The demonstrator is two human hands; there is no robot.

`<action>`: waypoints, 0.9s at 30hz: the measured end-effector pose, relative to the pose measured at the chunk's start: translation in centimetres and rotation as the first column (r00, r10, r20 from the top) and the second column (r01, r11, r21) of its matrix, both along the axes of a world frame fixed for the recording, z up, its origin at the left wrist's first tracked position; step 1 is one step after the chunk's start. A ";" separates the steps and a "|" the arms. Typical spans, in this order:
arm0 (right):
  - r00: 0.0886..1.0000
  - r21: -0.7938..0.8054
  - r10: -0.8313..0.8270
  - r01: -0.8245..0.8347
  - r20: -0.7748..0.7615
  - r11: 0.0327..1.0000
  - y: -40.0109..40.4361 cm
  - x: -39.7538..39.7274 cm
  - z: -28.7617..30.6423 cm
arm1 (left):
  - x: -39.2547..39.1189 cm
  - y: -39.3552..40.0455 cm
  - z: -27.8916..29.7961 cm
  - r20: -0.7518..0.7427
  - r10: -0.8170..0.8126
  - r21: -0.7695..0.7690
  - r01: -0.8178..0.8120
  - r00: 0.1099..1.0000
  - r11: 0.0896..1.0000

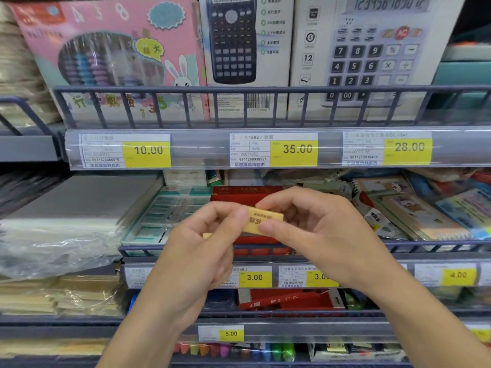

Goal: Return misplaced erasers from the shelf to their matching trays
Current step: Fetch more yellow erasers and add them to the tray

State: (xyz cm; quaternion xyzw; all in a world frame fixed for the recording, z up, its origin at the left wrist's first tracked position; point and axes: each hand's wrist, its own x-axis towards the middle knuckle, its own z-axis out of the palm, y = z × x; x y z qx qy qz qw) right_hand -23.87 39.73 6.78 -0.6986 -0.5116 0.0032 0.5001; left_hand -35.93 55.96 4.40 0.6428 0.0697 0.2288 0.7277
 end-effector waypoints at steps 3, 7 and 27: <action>0.999 0.012 0.005 -0.004 -0.032 1.000 -0.5 0.0 -0.3 | 0.2 0.0 -0.1 0.029 0.055 -0.014 -0.055 0.998 0.998; 0.998 0.026 0.012 -0.013 0.059 1.000 -1.0 0.1 -0.7 | 0.3 -0.1 -0.3 0.021 0.082 -0.039 -0.082 0.996 0.996; 0.999 -0.004 0.014 -0.014 -0.051 1.000 -0.6 -0.6 -2.1 | 1.5 -1.7 -0.2 -0.087 -0.079 -0.020 0.078 0.993 0.997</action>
